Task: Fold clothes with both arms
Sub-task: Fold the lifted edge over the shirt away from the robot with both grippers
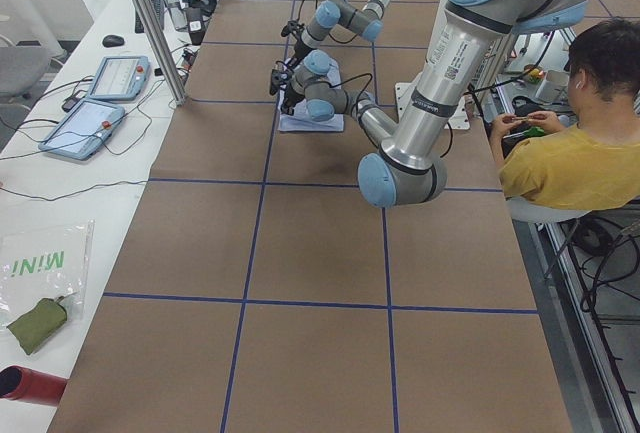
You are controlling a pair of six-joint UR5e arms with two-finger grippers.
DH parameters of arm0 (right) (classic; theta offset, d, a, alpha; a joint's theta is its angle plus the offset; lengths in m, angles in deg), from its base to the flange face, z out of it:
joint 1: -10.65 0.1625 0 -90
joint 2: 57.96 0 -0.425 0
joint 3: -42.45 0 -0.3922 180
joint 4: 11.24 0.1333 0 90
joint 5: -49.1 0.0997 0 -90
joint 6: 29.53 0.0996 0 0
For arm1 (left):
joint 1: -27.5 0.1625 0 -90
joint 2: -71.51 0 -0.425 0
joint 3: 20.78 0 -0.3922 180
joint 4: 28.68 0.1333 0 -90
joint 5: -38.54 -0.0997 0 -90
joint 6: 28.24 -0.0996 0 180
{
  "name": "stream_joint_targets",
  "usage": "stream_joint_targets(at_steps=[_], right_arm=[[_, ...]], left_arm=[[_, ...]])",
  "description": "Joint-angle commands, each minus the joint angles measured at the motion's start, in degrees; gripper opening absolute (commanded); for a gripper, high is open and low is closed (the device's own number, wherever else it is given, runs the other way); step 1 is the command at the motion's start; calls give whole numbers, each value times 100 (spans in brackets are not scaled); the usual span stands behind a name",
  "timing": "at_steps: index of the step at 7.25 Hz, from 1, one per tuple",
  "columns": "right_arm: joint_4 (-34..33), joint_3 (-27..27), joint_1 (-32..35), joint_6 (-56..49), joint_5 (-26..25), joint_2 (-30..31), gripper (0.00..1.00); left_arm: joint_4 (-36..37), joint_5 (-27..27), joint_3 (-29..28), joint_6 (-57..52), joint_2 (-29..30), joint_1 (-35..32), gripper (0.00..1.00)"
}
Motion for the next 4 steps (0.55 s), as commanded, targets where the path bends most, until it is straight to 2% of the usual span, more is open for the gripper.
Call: stream_joint_targets(at_steps=[1, 2, 4], right_arm=[[33, -33, 171, -167, 576, -219, 100], [15, -34, 154, -167, 597, -325, 100], [24, -16, -195, -167, 545, -335, 100]], left_arm=[[-63, 475, 117, -652, -37, -315, 100], [-54, 958, 214, -987, -125, -595, 100], [-63, 1165, 347, -1402, -372, -756, 100]])
